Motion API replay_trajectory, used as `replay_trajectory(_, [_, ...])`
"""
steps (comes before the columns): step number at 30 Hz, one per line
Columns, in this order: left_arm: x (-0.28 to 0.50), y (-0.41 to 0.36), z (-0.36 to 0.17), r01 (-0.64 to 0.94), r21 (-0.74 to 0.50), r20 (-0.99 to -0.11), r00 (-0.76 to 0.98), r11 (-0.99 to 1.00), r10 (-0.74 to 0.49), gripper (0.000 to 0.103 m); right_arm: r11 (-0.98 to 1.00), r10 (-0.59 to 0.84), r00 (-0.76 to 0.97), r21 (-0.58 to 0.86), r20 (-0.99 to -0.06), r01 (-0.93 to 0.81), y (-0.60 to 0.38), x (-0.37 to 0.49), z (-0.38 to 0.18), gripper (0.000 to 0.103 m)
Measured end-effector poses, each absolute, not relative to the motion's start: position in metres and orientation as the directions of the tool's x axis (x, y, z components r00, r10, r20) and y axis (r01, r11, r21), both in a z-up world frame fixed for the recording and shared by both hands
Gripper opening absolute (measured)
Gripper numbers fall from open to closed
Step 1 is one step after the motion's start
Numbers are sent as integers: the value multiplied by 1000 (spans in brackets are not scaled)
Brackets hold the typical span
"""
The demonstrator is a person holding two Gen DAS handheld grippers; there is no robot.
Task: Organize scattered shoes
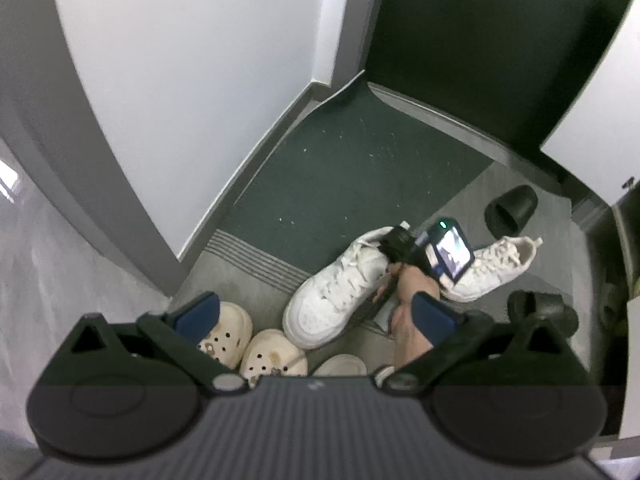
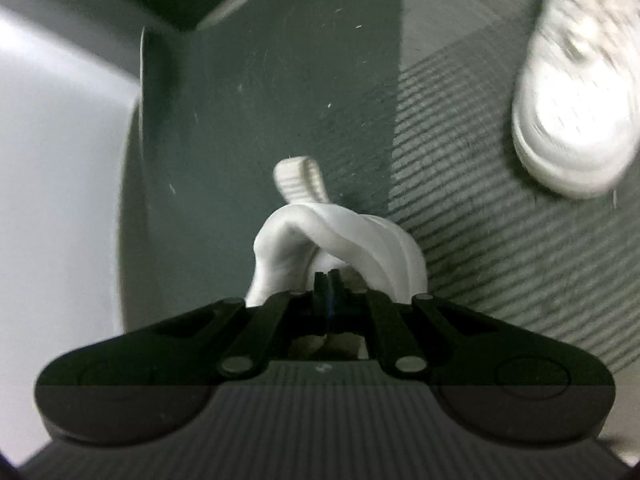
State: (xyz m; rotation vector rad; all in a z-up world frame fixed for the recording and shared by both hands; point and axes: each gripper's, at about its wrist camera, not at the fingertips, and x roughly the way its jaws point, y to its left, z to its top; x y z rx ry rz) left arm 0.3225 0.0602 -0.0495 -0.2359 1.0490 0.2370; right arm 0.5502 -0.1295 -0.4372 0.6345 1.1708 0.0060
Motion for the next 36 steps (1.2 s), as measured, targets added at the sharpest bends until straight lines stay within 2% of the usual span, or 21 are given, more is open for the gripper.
replay_trajectory(2, [324,59,-51,-303,-62,-874,477,951,94,103,860,314,392,434,-864,268,-122,555,-435,1])
replay_trajectory(3, [324,60,-53,-306,-58,-877,471,950,98,103,852,322,396,445,-860,276,-123,554,-434,6])
replay_trajectory(9, [317,71,-50,-307,-60,-873,477,950,99,103,729,413,462,588,-785,349,-150,536,-429,8])
replay_trajectory(14, [310,85,-44,-327,-94,-873,482,940,80,103,693,520,473,675,-711,253,-169,527,-421,9])
replay_trajectory(15, [308,87,-43,-328,-101,-873,481,939,74,103,694,529,481,683,-699,230,-172,526,-417,12])
replay_trajectory(17, [306,90,-42,-324,-112,-876,479,939,61,103,709,543,510,690,-668,148,-181,524,-402,30])
replay_trajectory(19, [303,90,-40,-309,-115,-873,485,944,53,103,751,529,533,656,-660,66,-185,526,-386,68])
replay_trajectory(21, [302,87,-38,-295,-81,-859,505,952,83,103,816,502,529,577,-684,-29,-177,534,-372,82])
replay_trajectory(24, [307,80,-41,-277,-40,-850,515,960,113,103,897,432,500,416,-750,-150,-156,545,-362,80])
replay_trajectory(26, [312,76,-47,-273,-26,-858,499,962,118,103,945,318,453,242,-833,-219,-132,558,-366,79])
replay_trajectory(27, [315,74,-50,-271,-22,-865,488,962,118,103,953,282,433,198,-856,-230,-123,563,-370,71])
replay_trajectory(28, [317,72,-54,-267,-20,-870,479,964,115,103,955,269,416,183,-869,-235,-118,567,-374,63])
replay_trajectory(30, [320,68,-58,-255,-11,-876,469,967,114,103,959,237,385,151,-892,-240,-107,575,-382,56])
replay_trajectory(32, [323,64,-63,-239,4,-878,463,971,117,103,969,204,371,133,-906,-207,-101,583,-393,40])
replay_trajectory(33, [325,62,-66,-233,12,-879,460,972,122,103,972,202,368,140,-908,-188,-100,586,-397,26])
replay_trajectory(36, [331,62,-73,-237,32,-883,448,971,139,103,973,229,391,206,-892,-100,-108,585,-399,27])
